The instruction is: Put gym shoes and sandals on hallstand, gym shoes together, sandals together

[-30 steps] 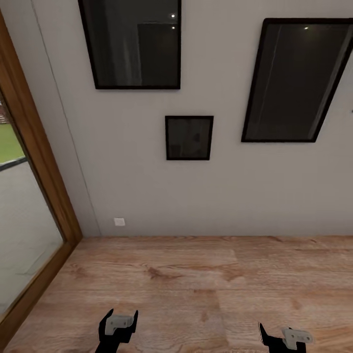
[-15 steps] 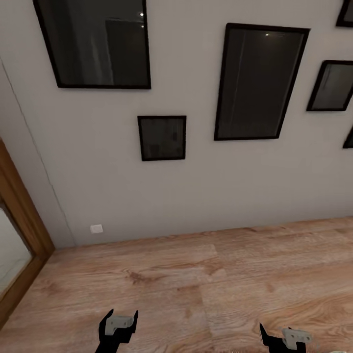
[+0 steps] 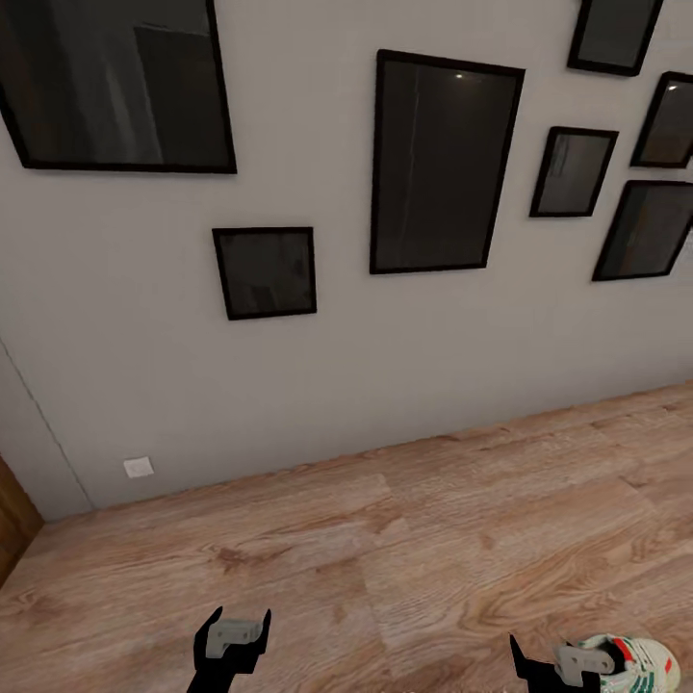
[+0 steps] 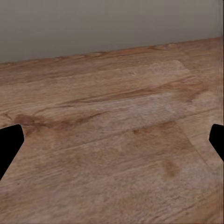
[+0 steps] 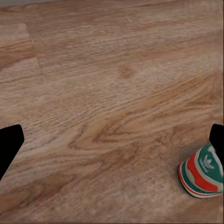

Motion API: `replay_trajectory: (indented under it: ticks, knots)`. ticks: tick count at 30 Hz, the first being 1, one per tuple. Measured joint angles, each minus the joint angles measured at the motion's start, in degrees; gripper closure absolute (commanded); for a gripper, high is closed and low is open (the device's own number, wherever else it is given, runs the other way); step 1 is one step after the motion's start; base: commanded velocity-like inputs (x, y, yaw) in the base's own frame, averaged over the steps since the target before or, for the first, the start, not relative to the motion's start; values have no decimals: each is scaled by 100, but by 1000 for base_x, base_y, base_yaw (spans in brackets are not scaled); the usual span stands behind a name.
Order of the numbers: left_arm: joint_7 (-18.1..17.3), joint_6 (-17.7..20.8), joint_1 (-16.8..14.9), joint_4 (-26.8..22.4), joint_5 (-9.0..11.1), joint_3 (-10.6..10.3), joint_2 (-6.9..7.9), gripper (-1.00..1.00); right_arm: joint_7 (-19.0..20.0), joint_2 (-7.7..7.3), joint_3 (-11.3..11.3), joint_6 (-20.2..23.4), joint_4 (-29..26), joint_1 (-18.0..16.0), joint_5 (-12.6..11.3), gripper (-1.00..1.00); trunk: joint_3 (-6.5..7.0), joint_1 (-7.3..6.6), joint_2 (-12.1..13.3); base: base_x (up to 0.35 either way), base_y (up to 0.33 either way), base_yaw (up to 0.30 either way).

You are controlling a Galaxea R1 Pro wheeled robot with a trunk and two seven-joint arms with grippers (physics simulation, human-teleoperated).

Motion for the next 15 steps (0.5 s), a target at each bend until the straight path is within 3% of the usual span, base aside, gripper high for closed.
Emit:
replay_trajectory:
  ticks: [15]
  knots:
    - [0, 0, 0, 0, 0, -5, 2, -100, 3, 0, 0, 0, 0, 0, 0, -100, 29, 0, 0, 0, 0, -296]
